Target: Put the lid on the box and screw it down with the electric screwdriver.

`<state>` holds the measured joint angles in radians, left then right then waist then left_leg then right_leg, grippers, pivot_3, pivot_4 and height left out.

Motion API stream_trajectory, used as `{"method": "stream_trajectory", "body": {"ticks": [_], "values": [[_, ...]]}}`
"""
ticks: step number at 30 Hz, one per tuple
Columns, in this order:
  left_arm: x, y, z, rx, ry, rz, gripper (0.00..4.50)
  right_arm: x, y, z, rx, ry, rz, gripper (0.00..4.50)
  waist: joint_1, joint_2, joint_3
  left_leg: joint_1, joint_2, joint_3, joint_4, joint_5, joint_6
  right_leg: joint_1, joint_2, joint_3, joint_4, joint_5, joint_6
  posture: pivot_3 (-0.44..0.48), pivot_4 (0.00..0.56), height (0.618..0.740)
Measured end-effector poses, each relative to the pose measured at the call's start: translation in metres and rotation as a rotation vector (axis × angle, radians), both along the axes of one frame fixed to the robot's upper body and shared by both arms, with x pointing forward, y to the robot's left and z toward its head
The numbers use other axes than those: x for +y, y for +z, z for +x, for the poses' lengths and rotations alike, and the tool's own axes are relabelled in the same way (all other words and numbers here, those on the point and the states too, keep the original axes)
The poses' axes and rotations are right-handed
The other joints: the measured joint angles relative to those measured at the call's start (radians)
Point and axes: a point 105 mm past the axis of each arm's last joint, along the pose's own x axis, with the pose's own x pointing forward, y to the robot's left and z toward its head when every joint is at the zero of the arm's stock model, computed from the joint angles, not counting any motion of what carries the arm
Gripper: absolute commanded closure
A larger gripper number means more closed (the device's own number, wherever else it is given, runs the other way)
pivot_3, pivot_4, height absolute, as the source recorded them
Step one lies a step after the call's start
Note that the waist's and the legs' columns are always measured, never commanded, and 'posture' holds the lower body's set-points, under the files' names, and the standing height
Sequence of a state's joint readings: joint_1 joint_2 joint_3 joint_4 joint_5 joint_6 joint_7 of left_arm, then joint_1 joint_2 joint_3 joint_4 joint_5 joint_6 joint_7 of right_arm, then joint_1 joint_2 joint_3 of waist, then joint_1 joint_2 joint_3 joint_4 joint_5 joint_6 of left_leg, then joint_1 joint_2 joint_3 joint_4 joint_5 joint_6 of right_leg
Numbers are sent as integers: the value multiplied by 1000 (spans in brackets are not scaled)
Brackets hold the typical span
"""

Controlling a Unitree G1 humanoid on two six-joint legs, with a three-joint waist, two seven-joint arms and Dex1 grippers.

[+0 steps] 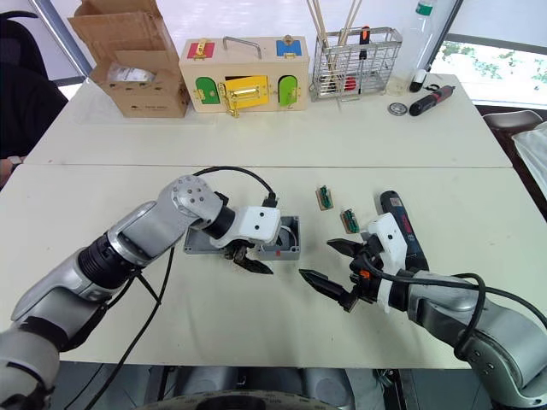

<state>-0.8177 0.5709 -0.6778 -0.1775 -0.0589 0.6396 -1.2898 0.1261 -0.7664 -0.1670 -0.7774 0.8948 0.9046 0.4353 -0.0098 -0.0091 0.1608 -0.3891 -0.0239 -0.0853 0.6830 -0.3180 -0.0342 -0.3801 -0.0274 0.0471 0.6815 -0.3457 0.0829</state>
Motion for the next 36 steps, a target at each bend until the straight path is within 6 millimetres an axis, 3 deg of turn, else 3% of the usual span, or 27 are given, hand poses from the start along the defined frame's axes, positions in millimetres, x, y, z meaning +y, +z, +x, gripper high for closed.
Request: {"method": "stream_trajectory", "body": {"ticks": [3, 4, 14, 19, 23, 36], "values": [[-1, -1, 2, -9, 0, 1, 4335, -1, -1, 1, -7, -21, 8, 0, -1, 0, 0, 0, 0, 0, 0, 0, 0, 0, 0, 0, 0, 0, 0, 0, 150, 740], [-1, -2, 2, -8, 0, 1, 4433, -2, 0, 1, -10, -23, 9, 0, 0, 0, 0, 0, 0, 0, 0, 0, 0, 0, 0, 0, 0, 0, 0, 0, 150, 740], [-3, -2, 4, -53, -57, 11, 4433, -4, 0, 1, -13, -34, 10, 0, 3, 0, 0, 0, 0, 0, 0, 0, 0, 0, 0, 0, 1, 0, 0, 0, 150, 740], [2, -2, 9, -110, -237, 16, 4433, -3, -5, -7, 30, -12, 15, 0, 3, 0, 0, 0, 0, 0, 1, 0, 0, 0, 0, 0, 1, 0, 0, 0, 150, 740], [6, 1, 25, -171, -346, 61, 4433, -2, -8, -14, 61, 8, 3, 0, 2, 0, 0, 0, 0, 0, 1, 0, 0, 0, 0, 0, 1, 0, 0, 0, 150, 740], [16, 3, 35, -71, -450, 146, 4433, -2, -13, -21, 72, -37, 1, 0, -4, 0, 0, 0, 0, 0, 1, 0, 0, -1, 0, 0, 2, 0, 0, 0, 150, 740]]}}
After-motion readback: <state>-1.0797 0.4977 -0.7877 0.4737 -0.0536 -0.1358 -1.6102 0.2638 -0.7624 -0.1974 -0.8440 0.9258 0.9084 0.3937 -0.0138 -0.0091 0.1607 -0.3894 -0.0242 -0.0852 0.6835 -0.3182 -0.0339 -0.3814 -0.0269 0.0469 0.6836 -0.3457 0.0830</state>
